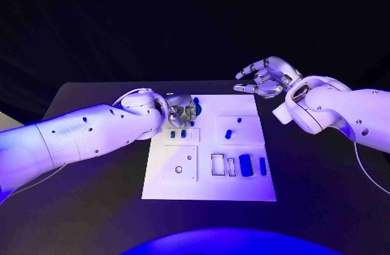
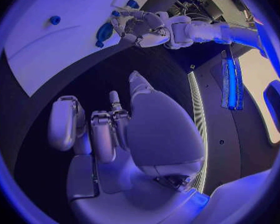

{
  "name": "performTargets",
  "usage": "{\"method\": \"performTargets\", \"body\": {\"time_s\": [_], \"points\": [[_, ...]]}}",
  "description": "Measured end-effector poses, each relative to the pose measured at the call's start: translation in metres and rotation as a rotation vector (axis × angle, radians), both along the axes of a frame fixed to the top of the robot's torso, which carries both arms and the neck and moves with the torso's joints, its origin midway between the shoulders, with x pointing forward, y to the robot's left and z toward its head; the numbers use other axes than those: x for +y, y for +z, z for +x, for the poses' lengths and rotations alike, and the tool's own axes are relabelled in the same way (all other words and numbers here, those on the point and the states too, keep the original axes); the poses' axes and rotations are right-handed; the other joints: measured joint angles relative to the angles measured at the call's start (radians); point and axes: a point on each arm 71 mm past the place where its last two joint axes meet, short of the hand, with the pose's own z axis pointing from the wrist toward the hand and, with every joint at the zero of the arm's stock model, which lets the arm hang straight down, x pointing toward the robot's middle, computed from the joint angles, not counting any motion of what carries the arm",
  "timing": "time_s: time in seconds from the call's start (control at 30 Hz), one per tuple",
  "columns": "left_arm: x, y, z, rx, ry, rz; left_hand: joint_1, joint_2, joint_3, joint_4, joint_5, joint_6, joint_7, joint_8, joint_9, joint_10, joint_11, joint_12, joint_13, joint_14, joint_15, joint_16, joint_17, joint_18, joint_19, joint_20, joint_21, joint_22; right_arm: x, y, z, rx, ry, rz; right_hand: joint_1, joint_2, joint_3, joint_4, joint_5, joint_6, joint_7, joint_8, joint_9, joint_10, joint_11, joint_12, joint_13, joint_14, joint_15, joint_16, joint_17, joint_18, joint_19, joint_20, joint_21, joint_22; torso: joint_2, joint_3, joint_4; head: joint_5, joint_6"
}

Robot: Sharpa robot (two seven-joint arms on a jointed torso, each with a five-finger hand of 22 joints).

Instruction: Assemble the parts on the task board

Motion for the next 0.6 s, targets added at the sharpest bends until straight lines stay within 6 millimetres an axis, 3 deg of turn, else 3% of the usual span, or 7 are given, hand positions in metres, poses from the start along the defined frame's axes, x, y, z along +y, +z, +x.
{"method": "performTargets", "body": {"time_s": [0.3, 0.6], "points": [[-0.0015, -0.0011, -0.0005, 0.019, -0.003, -0.001, -0.028, -0.018, 0.008, -0.003, -0.004, 0.003, -0.003, -0.006, -0.008, 0.000, 0.000, -0.016, -0.013, 0.003, 0.004, 0.006, 0.002, 0.000, 0.003, 0.004, 0.011, 0.017, 0.0005, 0.0000, -0.0001, 0.000, 0.002, 0.001, 0.000, 0.000, 0.000, 0.000, 0.000, 0.000, 0.000, 0.000, 0.000, 0.000, 0.000, 0.000, 0.000, 0.000, 0.000, 0.000, 0.000, 0.000, 0.000, 0.000, 0.000, 0.000, 0.000, 0.0005, -0.0003, -0.001, -0.003], [-0.0032, -0.0023, -0.0013, 0.035, -0.009, 0.001, -0.028, -0.017, 0.014, -0.008, -0.004, 0.003, -0.003, -0.010, -0.011, 0.000, 0.000, -0.021, -0.017, 0.007, 0.007, 0.010, 0.003, 0.000, 0.008, 0.004, 0.020, 0.027, 0.0006, 0.0000, -0.0002, -0.001, 0.002, 0.001, 0.000, 0.000, 0.000, 0.000, 0.000, 0.000, 0.000, 0.000, 0.000, 0.000, 0.000, 0.000, 0.000, 0.000, 0.000, 0.000, 0.000, 0.000, 0.000, 0.000, 0.000, 0.000, 0.000, 0.0004, -0.0003, -0.001, -0.004]]}}
